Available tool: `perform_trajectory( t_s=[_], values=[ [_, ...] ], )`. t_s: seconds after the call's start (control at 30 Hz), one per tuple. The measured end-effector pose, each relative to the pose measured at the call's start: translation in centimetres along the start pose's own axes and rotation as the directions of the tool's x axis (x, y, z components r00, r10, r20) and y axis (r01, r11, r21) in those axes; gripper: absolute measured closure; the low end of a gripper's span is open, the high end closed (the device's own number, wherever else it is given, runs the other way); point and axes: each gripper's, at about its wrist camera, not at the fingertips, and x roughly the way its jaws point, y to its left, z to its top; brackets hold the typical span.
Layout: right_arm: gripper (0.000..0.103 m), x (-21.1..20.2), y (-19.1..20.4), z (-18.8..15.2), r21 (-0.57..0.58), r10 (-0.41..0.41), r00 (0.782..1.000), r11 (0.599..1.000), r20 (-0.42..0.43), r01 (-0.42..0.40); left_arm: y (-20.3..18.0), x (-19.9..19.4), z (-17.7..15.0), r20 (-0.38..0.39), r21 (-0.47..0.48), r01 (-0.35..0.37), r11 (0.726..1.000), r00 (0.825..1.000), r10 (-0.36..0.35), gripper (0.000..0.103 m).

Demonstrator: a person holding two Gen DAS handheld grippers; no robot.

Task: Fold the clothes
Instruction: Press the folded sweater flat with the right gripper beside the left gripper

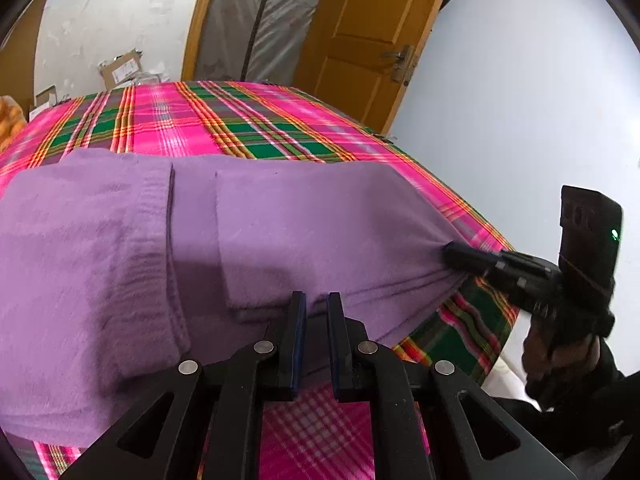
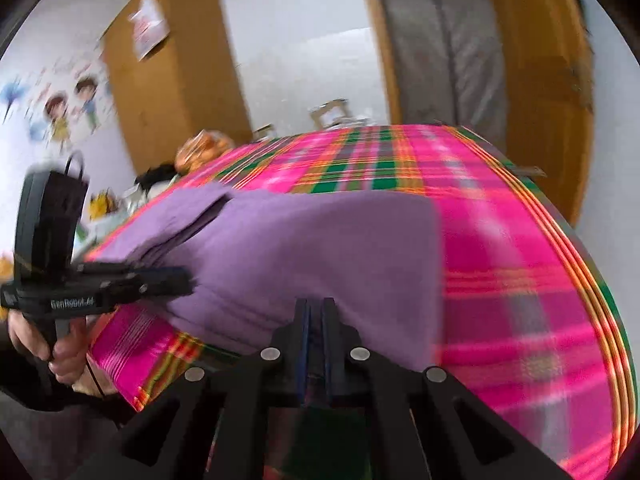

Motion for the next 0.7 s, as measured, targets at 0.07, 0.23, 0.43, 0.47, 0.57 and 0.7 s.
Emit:
perform_trajectory(
  t_s=[0.07,0.23,0.43,0.47,0.57,0.7],
  values=[
    [0.100,-0.7,-1.7,0.0,0.057,-0.008,1.000,0.998,0.007,0.007,0.1,-0.1,0.0,-0.004,0.001,0.001,1.000,1.000,-0.001,0.092],
    [0.095,-1.7,-4.0,0.9,0.132,-0.093,0.995,0.987,0.031,0.088,0.4,-0.7,0.8,0.015,-0.012,-0.003,1.000,1.000,0.003,0.092],
    [0.095,-0.2,-2.9,1.8,0.092,-0.023,1.000,0.996,0.015,0.021,1.5,-0.1,1.7,0.015,-0.053,-0.036,0.998,0.999,0.037,0.092],
    [0.094,0.0,-2.6,1.6,0.071,-0.017,1.000,0.997,-0.001,0.017,1.5,-0.1,1.5,0.011,-0.049,-0.036,0.998,0.999,0.037,0.093],
    [0.093,0.3,-2.1,1.3,0.024,0.019,0.999,1.000,-0.044,-0.018,1.6,-0.3,1.2,0.005,-0.043,-0.031,0.999,1.000,0.031,0.092],
    [0.093,-0.3,-1.2,1.1,-0.042,0.053,0.997,0.998,-0.056,-0.055,1.9,-0.4,1.5,0.006,-0.060,-0.026,0.998,1.000,0.026,0.092]
  ],
)
